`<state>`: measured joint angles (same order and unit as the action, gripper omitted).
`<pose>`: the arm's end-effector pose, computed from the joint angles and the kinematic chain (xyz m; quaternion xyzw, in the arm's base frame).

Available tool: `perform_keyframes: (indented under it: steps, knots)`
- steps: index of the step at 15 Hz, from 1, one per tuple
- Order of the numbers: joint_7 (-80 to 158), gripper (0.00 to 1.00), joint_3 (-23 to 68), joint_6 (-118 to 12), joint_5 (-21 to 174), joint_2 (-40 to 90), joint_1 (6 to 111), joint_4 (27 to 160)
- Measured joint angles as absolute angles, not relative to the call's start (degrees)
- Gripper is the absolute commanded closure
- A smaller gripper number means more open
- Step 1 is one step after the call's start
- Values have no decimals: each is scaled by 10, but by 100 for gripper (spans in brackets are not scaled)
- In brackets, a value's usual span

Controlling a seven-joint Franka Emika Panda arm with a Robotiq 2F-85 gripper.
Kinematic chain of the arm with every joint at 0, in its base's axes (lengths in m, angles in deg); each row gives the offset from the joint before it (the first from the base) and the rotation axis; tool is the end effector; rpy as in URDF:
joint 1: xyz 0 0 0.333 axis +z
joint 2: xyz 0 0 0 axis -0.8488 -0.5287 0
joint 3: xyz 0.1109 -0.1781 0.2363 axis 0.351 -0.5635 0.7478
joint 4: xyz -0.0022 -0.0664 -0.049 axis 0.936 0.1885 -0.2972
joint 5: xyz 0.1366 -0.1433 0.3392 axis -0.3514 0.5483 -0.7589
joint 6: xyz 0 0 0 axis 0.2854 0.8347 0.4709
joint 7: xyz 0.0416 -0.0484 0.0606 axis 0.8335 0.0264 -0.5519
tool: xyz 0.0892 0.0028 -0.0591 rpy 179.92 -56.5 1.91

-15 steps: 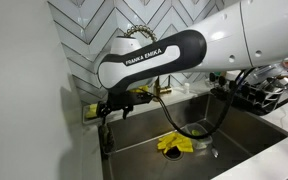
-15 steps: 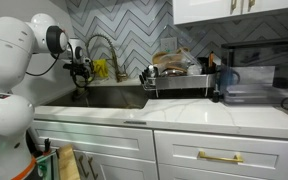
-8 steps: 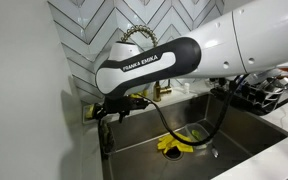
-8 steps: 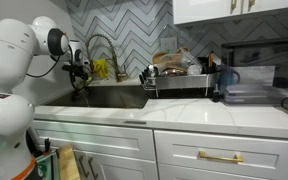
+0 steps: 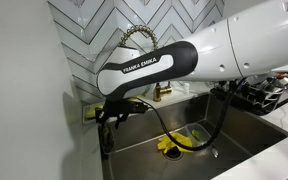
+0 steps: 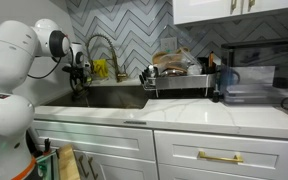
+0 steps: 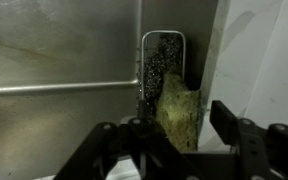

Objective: Remove the sponge from the case inside the sink on the left and put it on the top left side of the sink

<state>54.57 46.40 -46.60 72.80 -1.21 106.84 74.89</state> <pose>0.3427 0.6824 0.3467 -0.9219 -0.3490 -0.0075 0.1679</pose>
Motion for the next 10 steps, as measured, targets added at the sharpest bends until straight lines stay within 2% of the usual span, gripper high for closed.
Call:
perform_keyframes:
  steps: [1,2,3,5,6,8,10]
  knots:
    - [546,52,464,-466,727,-14,1068,748]
    - [546,26,464,-466,727,-16,1068,746]
    - [544,26,462,-466,722,-17,1069,745]
    - [537,12,457,-466,714,-19,1070,742]
    - [533,52,455,-465,712,-20,1070,739]
    - [528,49,452,-463,708,-24,1070,731]
    - [527,64,452,-462,707,-27,1069,727]
